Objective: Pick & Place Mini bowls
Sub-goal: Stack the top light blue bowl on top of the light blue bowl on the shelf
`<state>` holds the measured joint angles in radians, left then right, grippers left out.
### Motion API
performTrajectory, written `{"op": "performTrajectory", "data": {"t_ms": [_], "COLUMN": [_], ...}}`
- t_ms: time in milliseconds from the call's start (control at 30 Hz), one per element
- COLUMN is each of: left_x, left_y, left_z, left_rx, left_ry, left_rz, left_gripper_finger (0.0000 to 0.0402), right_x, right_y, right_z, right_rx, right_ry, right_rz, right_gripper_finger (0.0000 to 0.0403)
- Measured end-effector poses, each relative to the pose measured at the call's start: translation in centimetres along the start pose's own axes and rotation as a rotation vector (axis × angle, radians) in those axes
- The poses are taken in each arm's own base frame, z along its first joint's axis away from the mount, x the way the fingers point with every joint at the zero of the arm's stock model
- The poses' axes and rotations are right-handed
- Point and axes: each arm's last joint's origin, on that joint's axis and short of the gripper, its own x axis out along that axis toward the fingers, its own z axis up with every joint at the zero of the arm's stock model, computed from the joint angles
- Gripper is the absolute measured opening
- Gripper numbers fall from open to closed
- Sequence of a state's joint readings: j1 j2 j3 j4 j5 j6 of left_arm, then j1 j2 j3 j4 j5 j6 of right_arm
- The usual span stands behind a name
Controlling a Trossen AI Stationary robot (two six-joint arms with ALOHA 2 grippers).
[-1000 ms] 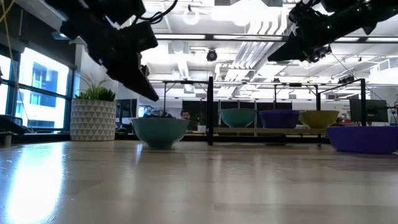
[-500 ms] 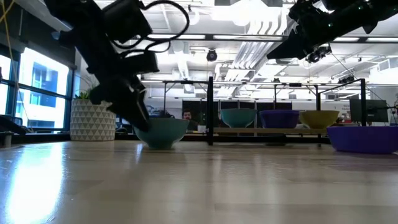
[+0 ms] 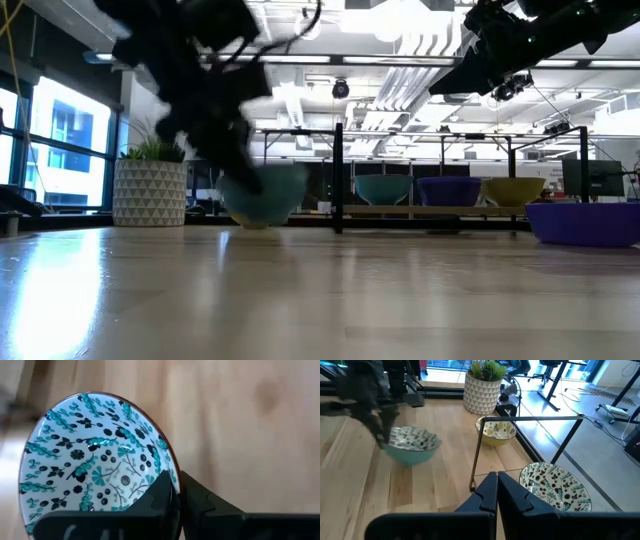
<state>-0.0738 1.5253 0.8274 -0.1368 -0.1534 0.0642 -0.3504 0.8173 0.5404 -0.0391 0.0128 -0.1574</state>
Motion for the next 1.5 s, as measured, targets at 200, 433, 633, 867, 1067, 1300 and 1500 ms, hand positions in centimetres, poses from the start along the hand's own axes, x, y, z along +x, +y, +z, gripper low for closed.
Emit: {"op": "performTrajectory", "data": {"t_ms": [200,433,633,867,1067,1300,1500], "left_x": [0.9,4.7,6.9,8.1,9.4,9.3,8.2], "left_y": [0.1,-0.3,-0.4,0.2,1.5,1.8,1.9], "left_z": [4.3,6.8,8.0,7.9,7.3,7.3,7.3], "left_rx": [0.026,0.044,0.066,0.069,0.043,0.03,0.033], "left_ry": [-0.125,-0.07,-0.045,-0.021,-0.012,-0.009,0.019], "left_rz": [-0.032,-0.007,0.028,0.088,0.081,0.03,0.027], "left_gripper_finger": [0.0008,0.0012,0.0012,0.0012,0.0012,0.0039,0.0112], "right_x": [0.0,0.0,0.0,0.0,0.0,0.0,0.0], "right_y": [0.0,0.0,0.0,0.0,0.0,0.0,0.0], "right_z": [0.0,0.0,0.0,0.0,0.0,0.0,0.0], "right_rx": [0.0,0.0,0.0,0.0,0.009,0.005,0.004], "right_ry": [-0.001,-0.002,-0.001,-0.002,-0.001,0.005,0.006], "right_rz": [-0.001,-0.002,0.003,0.004,0.004,0.011,0.015], "right_gripper_finger": [0.0,0.0,0.0,0.0,0.0,0.0,0.0]}}
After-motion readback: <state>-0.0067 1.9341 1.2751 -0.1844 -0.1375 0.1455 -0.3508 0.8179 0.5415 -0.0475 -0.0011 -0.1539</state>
